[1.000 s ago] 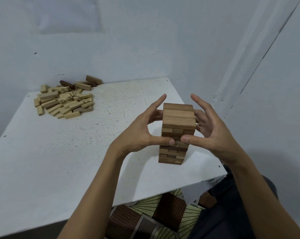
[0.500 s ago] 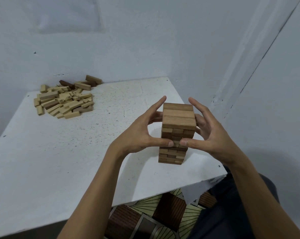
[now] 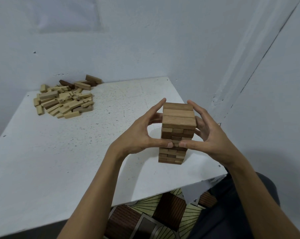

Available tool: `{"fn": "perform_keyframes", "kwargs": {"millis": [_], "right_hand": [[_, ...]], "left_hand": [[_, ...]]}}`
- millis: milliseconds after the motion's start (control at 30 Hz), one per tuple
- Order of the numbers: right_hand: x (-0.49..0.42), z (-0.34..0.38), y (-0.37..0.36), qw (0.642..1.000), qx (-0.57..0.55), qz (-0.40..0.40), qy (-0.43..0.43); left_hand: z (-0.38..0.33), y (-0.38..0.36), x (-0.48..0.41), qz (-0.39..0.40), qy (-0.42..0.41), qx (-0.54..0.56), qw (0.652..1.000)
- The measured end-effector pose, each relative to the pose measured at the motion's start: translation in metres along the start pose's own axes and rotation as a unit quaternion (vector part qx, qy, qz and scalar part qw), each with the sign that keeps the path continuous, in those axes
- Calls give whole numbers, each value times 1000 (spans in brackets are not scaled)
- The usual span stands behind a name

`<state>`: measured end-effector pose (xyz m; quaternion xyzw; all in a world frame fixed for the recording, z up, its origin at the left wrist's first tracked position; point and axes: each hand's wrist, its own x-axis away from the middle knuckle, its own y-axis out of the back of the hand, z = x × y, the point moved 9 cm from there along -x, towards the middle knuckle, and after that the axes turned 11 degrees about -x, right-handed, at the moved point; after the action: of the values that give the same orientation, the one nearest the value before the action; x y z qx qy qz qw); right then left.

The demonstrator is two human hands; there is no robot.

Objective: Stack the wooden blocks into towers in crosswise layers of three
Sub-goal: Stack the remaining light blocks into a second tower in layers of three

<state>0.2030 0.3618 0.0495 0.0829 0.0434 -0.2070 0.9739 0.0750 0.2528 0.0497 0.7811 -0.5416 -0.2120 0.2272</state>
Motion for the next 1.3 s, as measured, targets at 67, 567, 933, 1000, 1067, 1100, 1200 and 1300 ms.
{"fn": "perform_keyframes", "kwargs": {"millis": [67,567,933,1000,1067,1100,1200,1300], "right_hand": [[0,-1,0,1000,1,1,-1],[3,-25,1,999,28,6,-31],[7,-48,-1,997,49,4,-57],[9,-53,-1,997,56,1,-58],[9,-57,-1,996,63,-1,-60],[9,-59,-2,996,68,0,-62],[10,-63,-4,994,85,10,-62],[12,-67,-5,993,98,19,-59]], "left_hand": [[0,0,0,-1,0,1,1000],[22,-14,3,14,19,-2,1000],[40,-26,6,23,42,-12,999],[42,-27,6,24,44,-12,999],[44,-28,7,24,47,-13,999],[45,-28,7,25,48,-14,998],[47,-31,8,30,49,-20,998],[49,-34,11,32,53,-23,998]]}}
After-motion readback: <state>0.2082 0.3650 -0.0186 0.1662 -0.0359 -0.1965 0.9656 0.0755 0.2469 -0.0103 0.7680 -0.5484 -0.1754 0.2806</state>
